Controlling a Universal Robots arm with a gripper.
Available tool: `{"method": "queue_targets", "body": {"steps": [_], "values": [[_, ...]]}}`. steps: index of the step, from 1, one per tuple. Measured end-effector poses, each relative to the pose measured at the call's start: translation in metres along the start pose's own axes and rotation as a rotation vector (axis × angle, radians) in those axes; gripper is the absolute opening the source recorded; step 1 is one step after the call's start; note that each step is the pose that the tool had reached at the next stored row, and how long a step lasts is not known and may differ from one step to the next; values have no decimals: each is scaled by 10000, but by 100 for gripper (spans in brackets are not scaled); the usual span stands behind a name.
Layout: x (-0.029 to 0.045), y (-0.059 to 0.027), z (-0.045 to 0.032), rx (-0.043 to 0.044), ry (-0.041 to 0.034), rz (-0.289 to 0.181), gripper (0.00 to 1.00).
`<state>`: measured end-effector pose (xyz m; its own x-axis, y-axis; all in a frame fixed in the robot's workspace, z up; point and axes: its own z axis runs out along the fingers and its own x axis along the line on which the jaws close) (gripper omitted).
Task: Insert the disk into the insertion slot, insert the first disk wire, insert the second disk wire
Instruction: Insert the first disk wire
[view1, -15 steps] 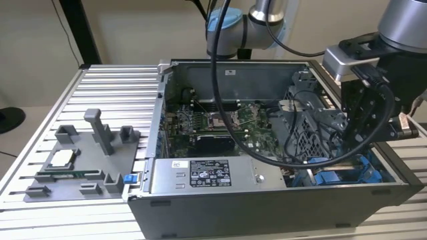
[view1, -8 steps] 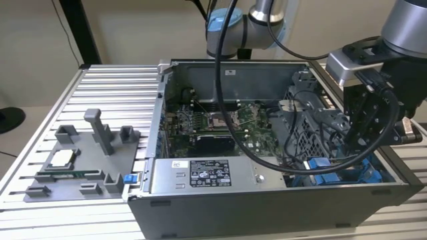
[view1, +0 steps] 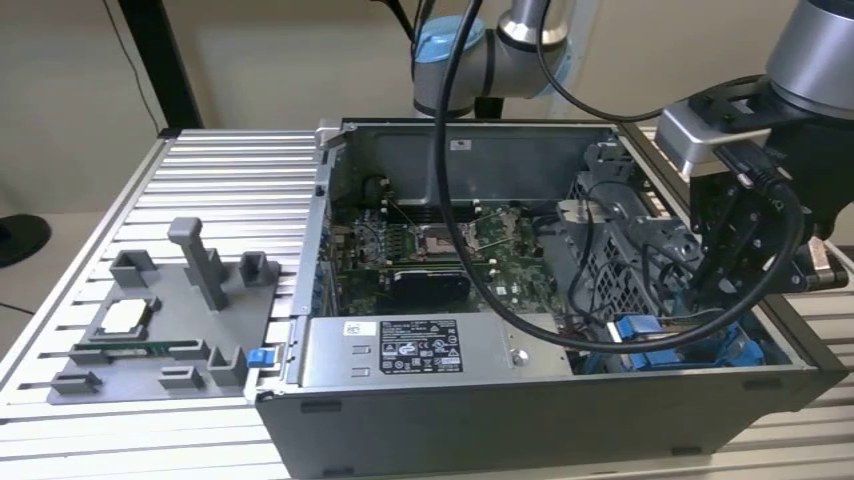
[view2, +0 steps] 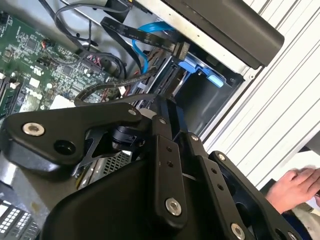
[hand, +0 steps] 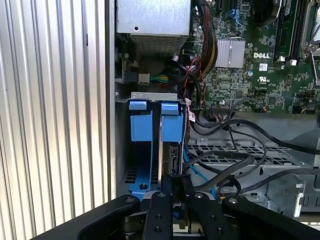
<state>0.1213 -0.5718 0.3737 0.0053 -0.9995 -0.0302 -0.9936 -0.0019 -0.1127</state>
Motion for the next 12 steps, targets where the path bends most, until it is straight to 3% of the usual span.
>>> {"method": "queue_targets", "body": {"steps": [9, 12], "values": [[0, -5, 1, 0, 0, -1, 0], [4, -37, 14, -49, 2, 1, 0]]}}
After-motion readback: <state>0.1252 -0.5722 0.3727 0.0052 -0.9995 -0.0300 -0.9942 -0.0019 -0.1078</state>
